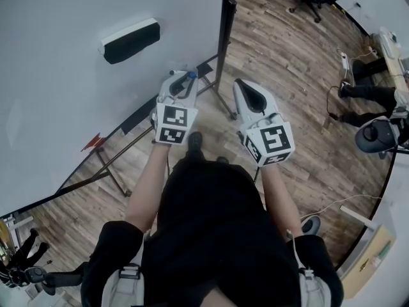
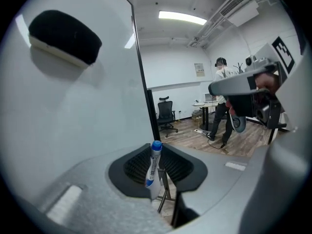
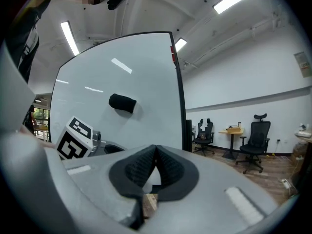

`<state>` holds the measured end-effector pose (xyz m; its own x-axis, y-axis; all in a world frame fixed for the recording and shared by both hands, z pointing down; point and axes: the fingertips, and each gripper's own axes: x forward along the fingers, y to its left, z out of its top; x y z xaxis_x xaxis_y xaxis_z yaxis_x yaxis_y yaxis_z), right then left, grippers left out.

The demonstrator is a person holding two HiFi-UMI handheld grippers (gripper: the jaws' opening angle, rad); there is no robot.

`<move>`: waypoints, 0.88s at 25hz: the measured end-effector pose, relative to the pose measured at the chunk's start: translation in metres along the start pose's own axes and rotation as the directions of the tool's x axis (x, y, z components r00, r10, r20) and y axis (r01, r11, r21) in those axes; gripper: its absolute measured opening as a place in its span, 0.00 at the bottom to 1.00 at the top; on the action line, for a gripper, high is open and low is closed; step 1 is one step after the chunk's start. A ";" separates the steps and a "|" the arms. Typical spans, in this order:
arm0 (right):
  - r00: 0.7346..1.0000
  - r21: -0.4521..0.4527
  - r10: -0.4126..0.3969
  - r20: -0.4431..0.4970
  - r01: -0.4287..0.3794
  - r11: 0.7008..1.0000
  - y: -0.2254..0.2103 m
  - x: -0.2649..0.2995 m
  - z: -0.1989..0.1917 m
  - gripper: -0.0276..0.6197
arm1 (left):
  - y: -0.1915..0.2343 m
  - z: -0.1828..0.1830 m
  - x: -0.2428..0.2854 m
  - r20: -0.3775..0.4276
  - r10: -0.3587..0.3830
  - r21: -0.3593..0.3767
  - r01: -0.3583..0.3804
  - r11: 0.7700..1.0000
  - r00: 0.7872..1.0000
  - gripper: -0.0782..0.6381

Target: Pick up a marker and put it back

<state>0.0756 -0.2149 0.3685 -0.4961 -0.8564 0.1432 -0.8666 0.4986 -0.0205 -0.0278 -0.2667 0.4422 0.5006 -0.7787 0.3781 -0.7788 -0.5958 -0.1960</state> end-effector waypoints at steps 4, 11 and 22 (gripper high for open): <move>1.000 -0.003 0.025 0.009 -0.025 1.000 0.009 -0.012 0.000 0.05 | 0.001 0.018 -0.026 0.075 0.048 -0.020 -0.047 0.999 0.996 0.22; 0.997 -0.007 0.076 0.021 -0.076 0.997 0.027 -0.042 -0.004 0.05 | -0.012 0.041 -0.080 0.167 0.121 -0.074 -0.110 0.991 0.978 0.22; 0.987 -0.013 0.161 0.024 -0.161 0.987 0.059 -0.077 -0.011 0.05 | -0.030 0.034 -0.153 0.225 0.253 -0.252 -0.195 0.948 0.941 0.22</move>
<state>0.0636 -0.1182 0.3668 -0.6302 -0.7680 0.1144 -0.7749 0.6314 -0.0305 -0.0683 -0.1363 0.3597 0.3587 -0.9278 0.1029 -0.9310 -0.3635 -0.0319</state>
